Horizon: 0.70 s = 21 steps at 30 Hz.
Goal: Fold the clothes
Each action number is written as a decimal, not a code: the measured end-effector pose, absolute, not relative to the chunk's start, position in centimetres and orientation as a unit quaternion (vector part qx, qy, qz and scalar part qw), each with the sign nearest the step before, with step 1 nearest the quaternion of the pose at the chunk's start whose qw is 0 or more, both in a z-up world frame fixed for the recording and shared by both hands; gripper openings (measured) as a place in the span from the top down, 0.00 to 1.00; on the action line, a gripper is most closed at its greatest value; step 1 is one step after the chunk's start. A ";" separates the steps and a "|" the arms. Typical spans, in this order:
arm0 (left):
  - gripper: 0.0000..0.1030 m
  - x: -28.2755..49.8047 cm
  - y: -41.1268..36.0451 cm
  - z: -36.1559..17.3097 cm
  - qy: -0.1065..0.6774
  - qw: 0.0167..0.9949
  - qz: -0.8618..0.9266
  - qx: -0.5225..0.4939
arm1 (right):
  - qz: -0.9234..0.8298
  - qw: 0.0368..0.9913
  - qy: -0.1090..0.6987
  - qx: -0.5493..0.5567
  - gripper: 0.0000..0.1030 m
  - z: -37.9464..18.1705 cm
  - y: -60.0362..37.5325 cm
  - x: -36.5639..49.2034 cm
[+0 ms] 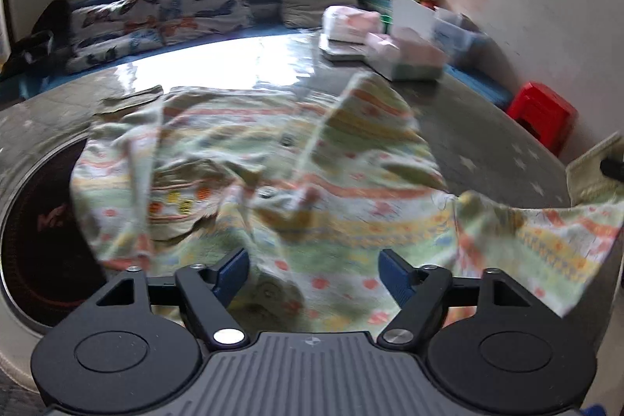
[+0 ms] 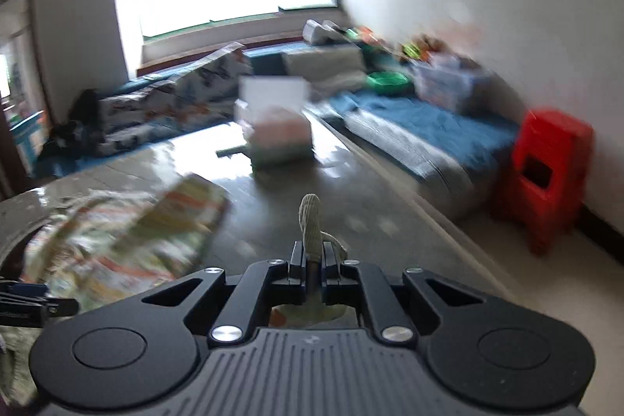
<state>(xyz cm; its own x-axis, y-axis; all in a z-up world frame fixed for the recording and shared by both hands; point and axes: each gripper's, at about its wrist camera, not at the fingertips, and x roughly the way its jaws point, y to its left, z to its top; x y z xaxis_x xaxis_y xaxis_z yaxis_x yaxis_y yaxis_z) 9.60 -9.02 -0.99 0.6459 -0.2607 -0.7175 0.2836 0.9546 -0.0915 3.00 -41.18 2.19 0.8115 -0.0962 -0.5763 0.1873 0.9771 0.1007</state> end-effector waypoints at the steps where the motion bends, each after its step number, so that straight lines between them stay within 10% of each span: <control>1: 0.22 9.4 -9.5 -1.1 0.391 0.907 -0.153 0.022 | -0.085 0.945 0.305 0.082 0.94 1.6 -41.8 2.4; 21: 0.20 8.0 -10.6 0.7 0.361 0.916 -0.172 0.046 | -0.208 0.934 0.289 0.022 0.56 1.1 -44.2 0.1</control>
